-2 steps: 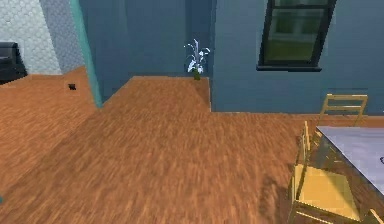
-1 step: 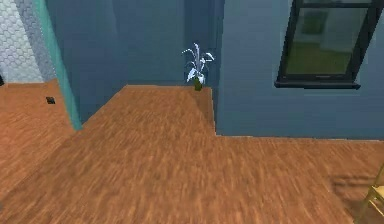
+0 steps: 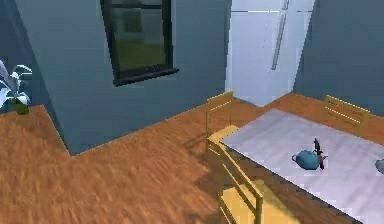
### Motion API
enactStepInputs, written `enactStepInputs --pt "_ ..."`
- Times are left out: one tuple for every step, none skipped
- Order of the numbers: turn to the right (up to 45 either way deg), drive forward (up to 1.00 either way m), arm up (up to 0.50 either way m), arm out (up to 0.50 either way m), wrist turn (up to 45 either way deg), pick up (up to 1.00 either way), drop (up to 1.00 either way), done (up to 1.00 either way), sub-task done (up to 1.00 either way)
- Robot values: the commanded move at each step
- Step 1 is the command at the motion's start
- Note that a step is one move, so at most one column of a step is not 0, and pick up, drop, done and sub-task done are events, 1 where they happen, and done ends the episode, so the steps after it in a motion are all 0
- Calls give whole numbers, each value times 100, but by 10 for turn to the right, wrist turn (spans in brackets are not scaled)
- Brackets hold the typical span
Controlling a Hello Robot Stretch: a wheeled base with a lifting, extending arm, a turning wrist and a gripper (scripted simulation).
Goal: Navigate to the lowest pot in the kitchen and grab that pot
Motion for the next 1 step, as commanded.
enactStepInputs --pt "450 0 0 0 0 0 0 0 0"
